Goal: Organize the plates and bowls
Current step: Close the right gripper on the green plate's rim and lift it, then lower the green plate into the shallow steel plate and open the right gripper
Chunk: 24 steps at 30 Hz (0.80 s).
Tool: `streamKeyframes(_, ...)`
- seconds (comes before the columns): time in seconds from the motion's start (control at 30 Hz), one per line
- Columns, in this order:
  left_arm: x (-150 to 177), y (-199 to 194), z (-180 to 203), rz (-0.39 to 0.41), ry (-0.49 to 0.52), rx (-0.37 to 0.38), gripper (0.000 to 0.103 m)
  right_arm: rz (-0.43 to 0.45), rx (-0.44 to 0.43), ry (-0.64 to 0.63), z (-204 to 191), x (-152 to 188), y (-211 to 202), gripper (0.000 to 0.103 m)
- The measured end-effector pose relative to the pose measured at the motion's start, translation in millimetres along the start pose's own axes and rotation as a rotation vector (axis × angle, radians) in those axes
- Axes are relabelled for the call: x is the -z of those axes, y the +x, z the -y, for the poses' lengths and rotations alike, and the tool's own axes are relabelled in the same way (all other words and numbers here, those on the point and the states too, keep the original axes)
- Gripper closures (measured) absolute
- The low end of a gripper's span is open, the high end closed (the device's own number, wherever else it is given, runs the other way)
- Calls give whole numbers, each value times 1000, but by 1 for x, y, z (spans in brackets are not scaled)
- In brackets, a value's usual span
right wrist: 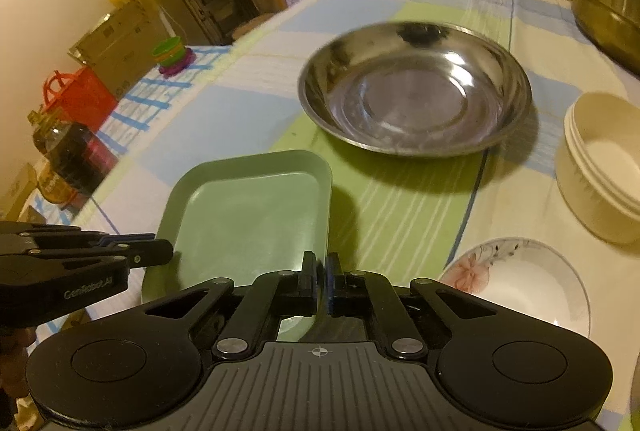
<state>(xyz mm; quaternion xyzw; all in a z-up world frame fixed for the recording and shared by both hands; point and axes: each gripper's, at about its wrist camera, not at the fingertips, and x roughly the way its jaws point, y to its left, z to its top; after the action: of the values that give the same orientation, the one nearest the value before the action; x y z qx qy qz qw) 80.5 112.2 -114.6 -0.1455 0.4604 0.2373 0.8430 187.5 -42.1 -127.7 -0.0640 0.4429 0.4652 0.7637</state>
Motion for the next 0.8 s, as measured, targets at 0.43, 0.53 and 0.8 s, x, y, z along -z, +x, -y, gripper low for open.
streamKeyframes(0.43,-57,-4,18,91,82,61,97,108,52,56,9,-39,-26,99)
streamKeyframes(0.53,-76,7,29,104,113,93,97,130,88,88,20,-49,-27,98)
streamKeyframes(0.8,-121,45,55,112,206,151,97,171,180,166,51,-71,-18,98)
